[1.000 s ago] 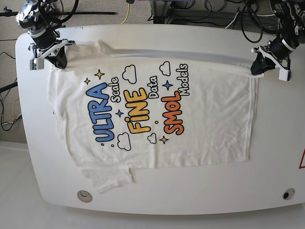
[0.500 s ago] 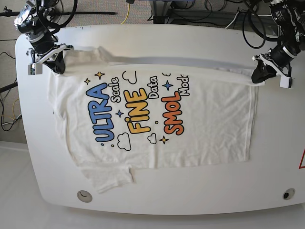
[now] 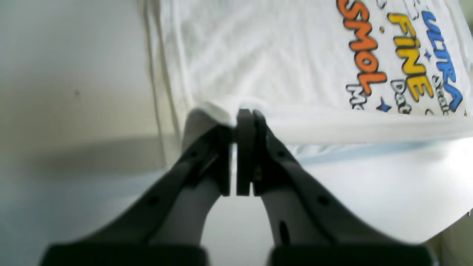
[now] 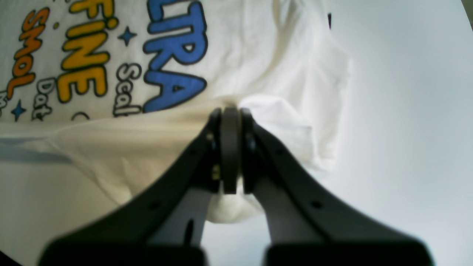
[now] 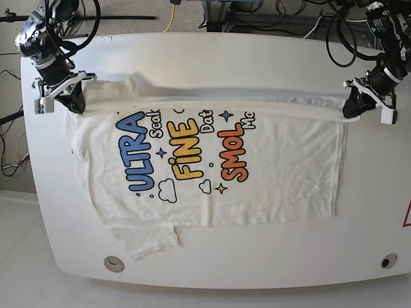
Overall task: Fold the T-shirt properly
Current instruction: 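Lift the shoulder edge and fold it over toward the hem, then lower the folded shoulder edge onto the shirt and open both grippers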
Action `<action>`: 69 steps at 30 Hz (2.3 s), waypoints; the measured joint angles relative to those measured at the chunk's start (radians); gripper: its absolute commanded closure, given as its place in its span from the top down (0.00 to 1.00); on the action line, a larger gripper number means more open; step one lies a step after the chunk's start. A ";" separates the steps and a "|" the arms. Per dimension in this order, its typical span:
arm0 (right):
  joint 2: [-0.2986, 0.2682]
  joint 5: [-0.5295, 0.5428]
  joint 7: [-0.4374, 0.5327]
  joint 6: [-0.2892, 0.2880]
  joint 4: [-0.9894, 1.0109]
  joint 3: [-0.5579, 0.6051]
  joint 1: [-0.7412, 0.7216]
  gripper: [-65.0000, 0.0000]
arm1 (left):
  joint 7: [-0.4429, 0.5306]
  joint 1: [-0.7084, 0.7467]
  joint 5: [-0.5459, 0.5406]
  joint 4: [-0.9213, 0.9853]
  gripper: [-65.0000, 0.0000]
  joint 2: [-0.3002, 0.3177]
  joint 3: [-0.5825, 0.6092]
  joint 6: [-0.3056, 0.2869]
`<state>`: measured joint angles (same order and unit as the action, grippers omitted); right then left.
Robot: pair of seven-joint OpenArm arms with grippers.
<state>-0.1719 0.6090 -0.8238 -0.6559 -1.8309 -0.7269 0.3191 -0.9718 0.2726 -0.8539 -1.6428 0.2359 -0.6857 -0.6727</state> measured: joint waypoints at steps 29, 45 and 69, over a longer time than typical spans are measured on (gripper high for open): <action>0.001 -0.189 -0.019 -0.029 0.132 0.072 -0.226 0.00 | -0.004 -0.161 0.111 0.146 0.00 0.010 0.026 0.070; -0.014 -0.213 0.034 -0.035 0.312 0.108 -0.319 0.00 | -0.006 -0.237 0.157 0.220 0.00 0.018 0.041 0.077; -0.023 -0.256 0.062 -0.010 0.440 0.133 -0.407 0.00 | 0.106 -0.312 0.272 0.270 0.00 0.035 0.173 0.089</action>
<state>-0.1947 0.3534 -0.7620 -0.6659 -1.3907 -0.5938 -0.0879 -0.8654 -0.0399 -0.5823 -1.3724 0.2707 -0.5129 -0.5842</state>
